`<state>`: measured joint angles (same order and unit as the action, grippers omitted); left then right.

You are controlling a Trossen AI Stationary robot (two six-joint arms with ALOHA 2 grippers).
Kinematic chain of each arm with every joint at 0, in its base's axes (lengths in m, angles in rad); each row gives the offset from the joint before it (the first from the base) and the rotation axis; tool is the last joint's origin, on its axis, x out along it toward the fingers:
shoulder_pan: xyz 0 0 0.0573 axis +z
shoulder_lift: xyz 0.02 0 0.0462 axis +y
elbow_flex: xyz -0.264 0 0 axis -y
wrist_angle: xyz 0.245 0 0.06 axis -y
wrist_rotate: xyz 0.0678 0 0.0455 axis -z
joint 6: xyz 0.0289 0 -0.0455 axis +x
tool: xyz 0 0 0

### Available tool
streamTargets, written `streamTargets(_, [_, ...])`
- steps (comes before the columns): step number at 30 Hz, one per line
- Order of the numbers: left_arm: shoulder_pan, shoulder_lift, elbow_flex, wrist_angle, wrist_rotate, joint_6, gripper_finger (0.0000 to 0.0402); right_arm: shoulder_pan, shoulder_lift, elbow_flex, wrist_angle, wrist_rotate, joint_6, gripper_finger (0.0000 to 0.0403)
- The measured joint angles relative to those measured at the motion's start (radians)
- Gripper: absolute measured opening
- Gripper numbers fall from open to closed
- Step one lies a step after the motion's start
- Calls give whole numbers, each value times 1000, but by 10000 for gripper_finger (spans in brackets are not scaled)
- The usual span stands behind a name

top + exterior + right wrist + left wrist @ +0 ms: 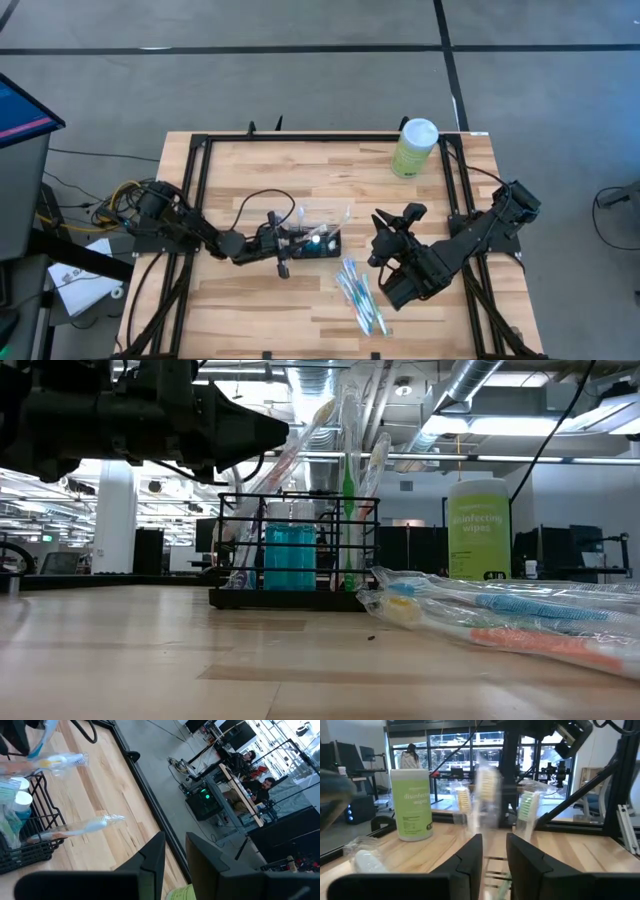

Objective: Pick & Place toothbrushing station
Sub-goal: Put the orange toothbrush into the mesh

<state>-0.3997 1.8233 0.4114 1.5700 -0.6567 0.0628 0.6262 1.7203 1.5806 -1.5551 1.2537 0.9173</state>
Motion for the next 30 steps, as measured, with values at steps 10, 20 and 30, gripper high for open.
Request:
streamTargets(10, [-12, -120, 0, -26, -1, 51, 67, 0, 0, 0, 3, 0, 0, 67])
streamTargets(20, [-9, -382, 81, -614, -14, -68, 76, -1, 0, 0, 16, 0, -1, 67])
streamTargets(30, [145, -523, 222, -1093, 223, -205, 77, 0, 0, 0, 23, 0, -8, 67])
